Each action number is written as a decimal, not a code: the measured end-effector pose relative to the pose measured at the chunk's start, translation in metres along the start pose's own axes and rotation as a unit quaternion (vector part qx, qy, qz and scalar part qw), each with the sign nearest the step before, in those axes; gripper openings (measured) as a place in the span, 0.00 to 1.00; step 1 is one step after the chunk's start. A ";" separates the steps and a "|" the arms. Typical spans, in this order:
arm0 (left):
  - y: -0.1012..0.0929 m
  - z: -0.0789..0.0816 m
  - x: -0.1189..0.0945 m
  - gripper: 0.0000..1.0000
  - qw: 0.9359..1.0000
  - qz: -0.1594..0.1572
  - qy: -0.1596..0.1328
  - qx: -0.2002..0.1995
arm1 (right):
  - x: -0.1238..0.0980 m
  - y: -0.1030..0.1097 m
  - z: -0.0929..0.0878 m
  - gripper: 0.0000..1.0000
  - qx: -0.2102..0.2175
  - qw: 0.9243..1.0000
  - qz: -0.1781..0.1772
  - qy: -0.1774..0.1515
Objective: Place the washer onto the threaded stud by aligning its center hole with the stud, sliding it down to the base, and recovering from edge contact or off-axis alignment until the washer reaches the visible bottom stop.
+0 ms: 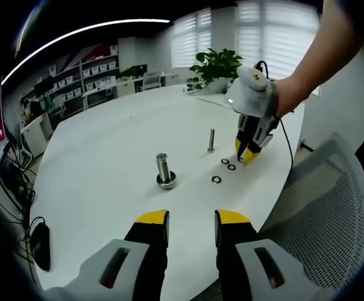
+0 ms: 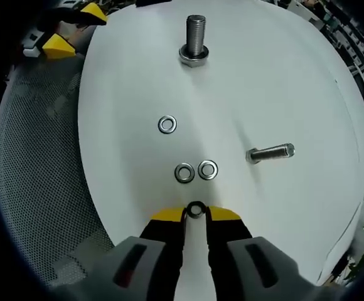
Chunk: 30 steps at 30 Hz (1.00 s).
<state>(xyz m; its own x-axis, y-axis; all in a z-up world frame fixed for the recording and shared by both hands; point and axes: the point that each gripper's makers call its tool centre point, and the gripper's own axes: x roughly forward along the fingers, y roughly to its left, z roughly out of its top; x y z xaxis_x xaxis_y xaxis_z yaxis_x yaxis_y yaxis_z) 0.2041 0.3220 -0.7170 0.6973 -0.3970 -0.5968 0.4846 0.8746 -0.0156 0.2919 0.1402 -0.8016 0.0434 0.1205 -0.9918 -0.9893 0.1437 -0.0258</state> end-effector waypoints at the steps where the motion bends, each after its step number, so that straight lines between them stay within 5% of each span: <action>1: 0.000 0.000 0.000 0.27 1.000 0.000 0.000 0.000 | 0.000 0.000 0.000 0.15 0.003 1.000 0.001 0.002; 30: -0.001 0.000 0.000 0.27 1.000 -0.001 0.002 0.001 | 0.000 0.000 -0.001 0.14 0.021 1.000 -0.003 -0.003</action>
<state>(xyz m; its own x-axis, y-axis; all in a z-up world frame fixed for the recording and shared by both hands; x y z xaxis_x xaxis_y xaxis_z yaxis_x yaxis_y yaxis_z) 0.2036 0.3216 -0.7172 0.6936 -0.3979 -0.6004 0.4872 0.8731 -0.0158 0.2919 0.1390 -0.8017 0.0508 0.1244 -0.9909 -0.9822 0.1861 -0.0270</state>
